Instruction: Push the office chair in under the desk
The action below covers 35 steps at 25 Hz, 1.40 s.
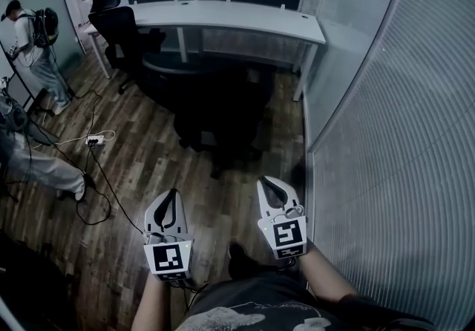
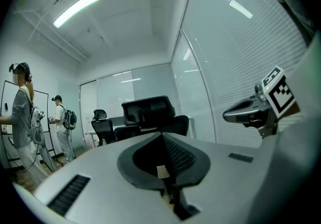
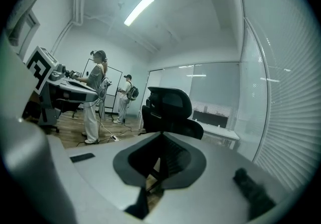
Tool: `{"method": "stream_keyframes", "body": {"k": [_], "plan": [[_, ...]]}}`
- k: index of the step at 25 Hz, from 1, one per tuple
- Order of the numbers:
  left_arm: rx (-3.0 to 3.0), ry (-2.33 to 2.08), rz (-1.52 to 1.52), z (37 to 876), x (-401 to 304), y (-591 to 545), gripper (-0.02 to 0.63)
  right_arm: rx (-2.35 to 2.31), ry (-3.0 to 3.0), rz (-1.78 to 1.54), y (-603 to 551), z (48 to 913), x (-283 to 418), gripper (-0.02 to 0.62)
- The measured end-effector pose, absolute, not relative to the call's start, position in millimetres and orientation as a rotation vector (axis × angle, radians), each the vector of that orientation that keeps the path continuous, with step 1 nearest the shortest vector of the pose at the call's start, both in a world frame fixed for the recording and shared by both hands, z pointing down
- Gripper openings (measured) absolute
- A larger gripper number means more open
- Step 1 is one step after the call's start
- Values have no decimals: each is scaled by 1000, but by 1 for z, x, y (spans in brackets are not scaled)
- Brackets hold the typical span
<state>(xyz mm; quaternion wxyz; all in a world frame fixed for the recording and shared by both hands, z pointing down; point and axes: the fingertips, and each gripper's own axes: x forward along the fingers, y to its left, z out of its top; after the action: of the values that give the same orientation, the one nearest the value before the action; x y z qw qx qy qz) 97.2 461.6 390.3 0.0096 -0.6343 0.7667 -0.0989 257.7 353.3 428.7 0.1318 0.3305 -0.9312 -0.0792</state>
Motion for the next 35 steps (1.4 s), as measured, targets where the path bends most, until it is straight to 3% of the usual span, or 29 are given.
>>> {"method": "stream_keyframes", "body": {"k": [23,35], "plan": [[-1947,2416,-345,397,22,322,15,931,-2695,-270,200,432,199,25],[-1957,2368,-310,401,-79,278,17,1067,-2487,-424,152,441,153,31]]}}
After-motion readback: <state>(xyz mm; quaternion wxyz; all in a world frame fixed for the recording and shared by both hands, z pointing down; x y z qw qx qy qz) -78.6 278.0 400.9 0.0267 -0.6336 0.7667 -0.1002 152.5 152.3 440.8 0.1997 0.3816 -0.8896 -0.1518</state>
